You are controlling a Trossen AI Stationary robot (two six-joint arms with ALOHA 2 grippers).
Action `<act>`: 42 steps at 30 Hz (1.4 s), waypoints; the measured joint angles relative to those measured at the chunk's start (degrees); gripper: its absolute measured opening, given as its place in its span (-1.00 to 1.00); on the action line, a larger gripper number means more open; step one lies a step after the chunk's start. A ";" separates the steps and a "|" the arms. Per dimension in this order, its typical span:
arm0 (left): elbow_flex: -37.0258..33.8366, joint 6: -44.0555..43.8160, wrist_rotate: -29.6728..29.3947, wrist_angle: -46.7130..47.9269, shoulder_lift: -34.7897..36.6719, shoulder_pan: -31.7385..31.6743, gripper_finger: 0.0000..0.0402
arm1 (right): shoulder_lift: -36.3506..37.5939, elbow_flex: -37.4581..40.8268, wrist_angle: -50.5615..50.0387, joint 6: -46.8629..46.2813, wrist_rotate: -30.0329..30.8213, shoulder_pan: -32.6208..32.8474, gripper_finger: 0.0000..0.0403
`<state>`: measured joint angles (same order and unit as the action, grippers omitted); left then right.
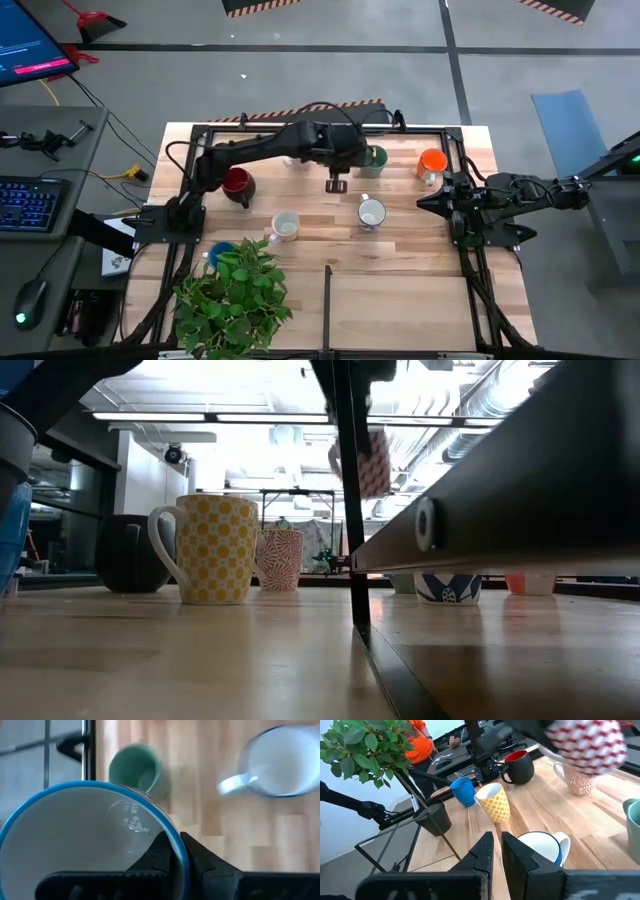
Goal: Place coffee mugs
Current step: Move the red patterned mug to the left of the blue patterned mug
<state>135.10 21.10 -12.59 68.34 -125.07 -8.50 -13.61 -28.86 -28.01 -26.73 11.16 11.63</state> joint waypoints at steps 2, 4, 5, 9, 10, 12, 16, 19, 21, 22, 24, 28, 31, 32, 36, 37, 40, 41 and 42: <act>-0.65 1.79 -0.54 -1.84 1.02 2.28 -0.95 | 0.00 0.00 0.00 -0.21 0.02 0.00 -0.88; -0.75 2.04 0.36 -0.97 1.48 4.42 -0.95 | -0.02 0.00 -0.02 -0.02 0.02 0.01 -0.88; -0.75 2.03 0.64 -0.79 1.63 5.44 -0.95 | -0.13 0.00 0.04 0.01 0.17 -0.01 -0.88; -0.75 2.09 2.36 0.54 1.68 9.01 -0.95 | -0.53 0.00 0.04 0.18 0.38 -0.01 -0.88; -0.77 2.29 2.39 0.99 1.61 9.73 -0.95 | -0.59 0.00 0.02 0.18 0.37 0.01 -0.88; -0.77 3.47 2.77 0.32 1.36 10.88 -0.95 | -0.80 0.00 0.00 0.01 0.37 0.01 -0.88; -0.77 3.69 4.91 0.96 1.26 12.11 -0.95 | -1.42 0.00 0.00 0.06 0.35 -0.01 -0.88; -0.77 3.38 9.14 3.16 1.26 12.34 -0.96 | -1.86 0.00 0.00 -0.26 0.29 -0.01 -0.88; -0.77 3.18 10.25 5.67 1.26 12.65 -0.96 | -2.03 0.00 0.00 -0.26 -0.64 -0.01 -0.88; -0.77 3.18 10.43 6.51 1.26 12.80 -0.96 | -2.15 0.00 0.02 -0.24 -0.72 0.01 -0.88; -0.77 3.17 10.43 8.24 1.26 13.01 -0.96 | -2.19 0.00 -0.04 -0.23 -0.87 0.01 -0.88; -3.65 3.02 12.17 7.93 1.29 13.08 -0.96 | -2.21 0.00 -0.05 -0.23 -0.85 0.01 -0.88; -8.14 3.04 13.46 8.14 1.27 13.05 -0.96 | -2.21 0.00 -0.09 -0.23 -0.86 0.01 -0.88; -9.62 2.99 13.00 7.85 1.21 13.05 -0.96 | -2.21 0.00 -0.11 -0.24 -0.85 0.01 -0.88; -13.64 2.10 13.26 5.89 1.29 13.05 -0.96 | -2.21 0.00 -0.13 -0.23 -0.85 0.01 -0.88; -14.74 2.01 13.30 4.91 1.29 13.01 -0.96 | -2.21 0.00 -0.13 -0.23 -0.85 0.01 -0.88; -18.65 1.58 13.45 0.07 1.24 12.97 -0.96 | -2.21 0.00 -0.17 -0.23 -0.85 0.01 -0.88; -19.87 1.37 13.64 -1.60 1.24 12.97 -0.96 | -2.21 0.00 -0.18 -0.23 -0.85 0.01 -0.88; -20.97 1.17 13.83 -2.89 1.24 12.97 -0.96 | -2.21 0.00 -0.22 -0.23 -0.85 0.01 -0.88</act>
<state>114.12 22.27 1.23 65.46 -123.83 4.47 -15.81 -28.86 -28.23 -26.96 10.31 11.64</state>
